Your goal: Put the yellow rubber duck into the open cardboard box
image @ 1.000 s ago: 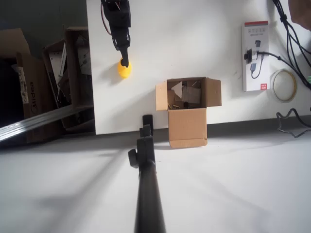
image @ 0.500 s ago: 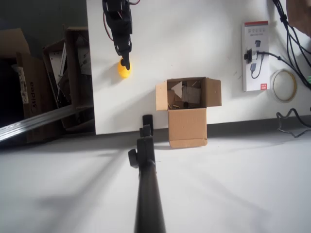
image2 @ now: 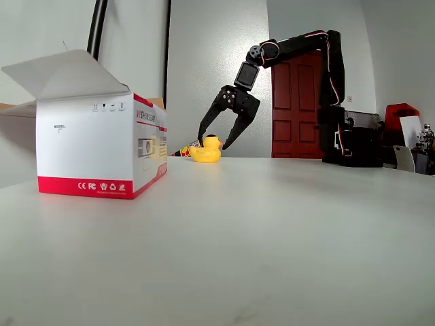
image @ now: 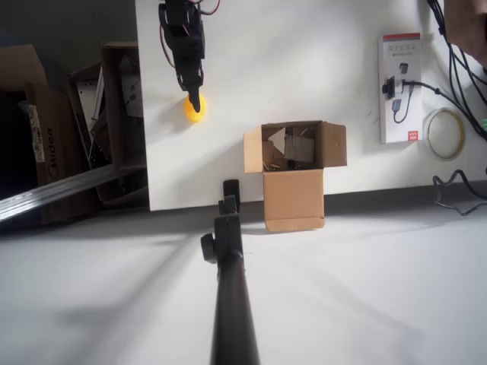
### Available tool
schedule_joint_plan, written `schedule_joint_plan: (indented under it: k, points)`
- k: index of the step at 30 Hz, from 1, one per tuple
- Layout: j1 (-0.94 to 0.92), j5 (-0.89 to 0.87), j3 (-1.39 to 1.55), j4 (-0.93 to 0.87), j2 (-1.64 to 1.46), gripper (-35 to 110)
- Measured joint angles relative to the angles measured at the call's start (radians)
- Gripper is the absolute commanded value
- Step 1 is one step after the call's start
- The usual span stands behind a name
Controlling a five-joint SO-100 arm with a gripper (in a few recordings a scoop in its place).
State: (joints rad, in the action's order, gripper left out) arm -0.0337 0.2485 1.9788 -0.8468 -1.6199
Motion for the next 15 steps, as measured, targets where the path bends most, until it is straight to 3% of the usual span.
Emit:
schedule_joint_plan:
  k: [15]
  points:
    - [0.006,0.0,0.0,0.008,0.006,16]
